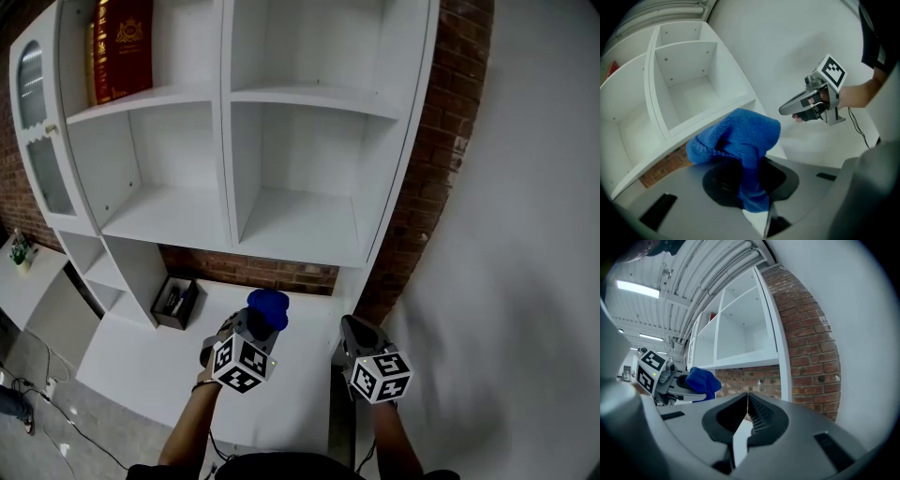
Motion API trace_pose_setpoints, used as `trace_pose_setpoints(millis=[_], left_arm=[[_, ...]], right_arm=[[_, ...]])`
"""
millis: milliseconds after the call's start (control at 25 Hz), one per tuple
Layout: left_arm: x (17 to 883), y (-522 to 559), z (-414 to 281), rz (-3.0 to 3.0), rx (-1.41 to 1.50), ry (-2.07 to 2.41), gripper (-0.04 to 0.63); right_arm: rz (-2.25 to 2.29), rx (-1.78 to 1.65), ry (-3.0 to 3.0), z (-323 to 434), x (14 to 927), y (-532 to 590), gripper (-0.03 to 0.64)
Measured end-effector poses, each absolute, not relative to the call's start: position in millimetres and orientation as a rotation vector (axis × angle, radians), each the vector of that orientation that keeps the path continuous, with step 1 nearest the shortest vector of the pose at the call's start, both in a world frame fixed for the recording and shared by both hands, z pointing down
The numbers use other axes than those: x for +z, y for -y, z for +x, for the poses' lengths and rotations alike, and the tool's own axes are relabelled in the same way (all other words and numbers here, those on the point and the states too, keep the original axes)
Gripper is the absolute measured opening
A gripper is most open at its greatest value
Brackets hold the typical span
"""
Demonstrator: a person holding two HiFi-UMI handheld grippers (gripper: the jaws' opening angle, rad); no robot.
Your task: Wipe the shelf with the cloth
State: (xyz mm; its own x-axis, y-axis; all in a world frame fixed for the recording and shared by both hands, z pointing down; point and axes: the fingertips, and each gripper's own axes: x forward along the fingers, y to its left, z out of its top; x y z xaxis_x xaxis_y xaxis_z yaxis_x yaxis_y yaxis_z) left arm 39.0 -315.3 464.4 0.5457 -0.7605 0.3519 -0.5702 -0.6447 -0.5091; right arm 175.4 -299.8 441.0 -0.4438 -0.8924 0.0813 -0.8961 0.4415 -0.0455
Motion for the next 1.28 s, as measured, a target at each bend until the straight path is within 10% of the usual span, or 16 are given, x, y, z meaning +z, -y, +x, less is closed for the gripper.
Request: trace_pose_setpoints(millis=[1280], left_arm=[[458.1,183.3,-53.1,-2.843,-0.237,-1.266,0.087]], right_arm=[[1.65,0.146,2.582,62.4,446.5,184.0,0.02]])
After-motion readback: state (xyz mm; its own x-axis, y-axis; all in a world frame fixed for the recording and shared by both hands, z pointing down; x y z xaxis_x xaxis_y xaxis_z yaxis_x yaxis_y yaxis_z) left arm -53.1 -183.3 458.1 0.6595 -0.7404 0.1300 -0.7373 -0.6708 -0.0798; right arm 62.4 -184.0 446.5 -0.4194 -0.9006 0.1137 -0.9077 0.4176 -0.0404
